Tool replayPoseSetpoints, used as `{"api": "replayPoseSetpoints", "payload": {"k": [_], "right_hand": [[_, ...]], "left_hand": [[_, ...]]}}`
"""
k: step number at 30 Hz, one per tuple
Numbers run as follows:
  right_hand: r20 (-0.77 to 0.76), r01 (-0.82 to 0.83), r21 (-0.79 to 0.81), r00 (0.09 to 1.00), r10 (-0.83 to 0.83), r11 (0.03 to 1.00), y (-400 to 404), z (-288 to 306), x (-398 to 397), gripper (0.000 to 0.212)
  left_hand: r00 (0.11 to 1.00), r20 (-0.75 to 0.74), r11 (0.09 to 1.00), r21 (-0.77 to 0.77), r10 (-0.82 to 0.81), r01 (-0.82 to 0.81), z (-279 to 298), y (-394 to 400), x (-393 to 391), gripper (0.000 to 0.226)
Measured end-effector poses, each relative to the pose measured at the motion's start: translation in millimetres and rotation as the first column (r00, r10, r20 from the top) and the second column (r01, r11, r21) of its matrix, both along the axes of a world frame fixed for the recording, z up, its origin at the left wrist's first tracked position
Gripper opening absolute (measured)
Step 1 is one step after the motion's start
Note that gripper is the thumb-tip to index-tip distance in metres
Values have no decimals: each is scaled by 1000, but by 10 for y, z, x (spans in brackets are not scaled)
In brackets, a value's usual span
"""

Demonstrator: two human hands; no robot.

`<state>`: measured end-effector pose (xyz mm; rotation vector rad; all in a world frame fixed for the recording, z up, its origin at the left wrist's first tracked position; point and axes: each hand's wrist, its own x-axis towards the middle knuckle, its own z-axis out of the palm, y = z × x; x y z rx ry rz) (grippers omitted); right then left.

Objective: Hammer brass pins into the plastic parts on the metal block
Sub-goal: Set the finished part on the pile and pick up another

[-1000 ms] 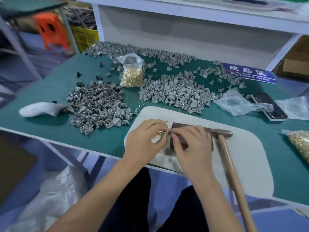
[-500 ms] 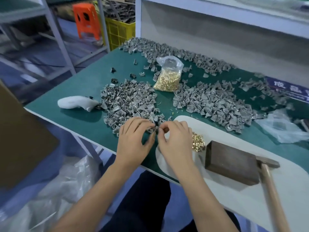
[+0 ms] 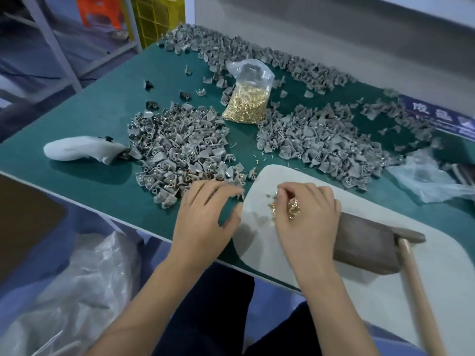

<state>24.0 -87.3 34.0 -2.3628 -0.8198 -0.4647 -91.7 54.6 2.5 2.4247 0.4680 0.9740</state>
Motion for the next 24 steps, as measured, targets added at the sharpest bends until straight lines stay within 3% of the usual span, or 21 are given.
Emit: {"api": "replayPoseSetpoints", "payload": {"k": [4, 10, 15, 21, 24], "right_hand": [[-16, 128, -71, 991, -129, 989, -447, 71, 277, 13], [-72, 148, -44, 986, -151, 988, -661, -37, 438, 10], [-76, 181, -25, 980, -183, 983, -659, -55, 442, 12], [-73, 168, -12, 983, -169, 986, -671, -61, 424, 13], [-78, 164, -18, 983, -165, 986, -675, -57, 411, 12]], "left_hand": [[963, -201, 964, -233, -181, 132, 140, -219, 221, 21], [920, -351, 957, -281, -173, 73, 140, -289, 534, 28], [912, -379, 971, -230, -156, 71, 130, -253, 616, 35], [880, -445, 980, -178, -166, 95, 167, -216, 704, 12], [834, -541, 995, -51, -103, 90, 216, -241, 732, 11]]}}
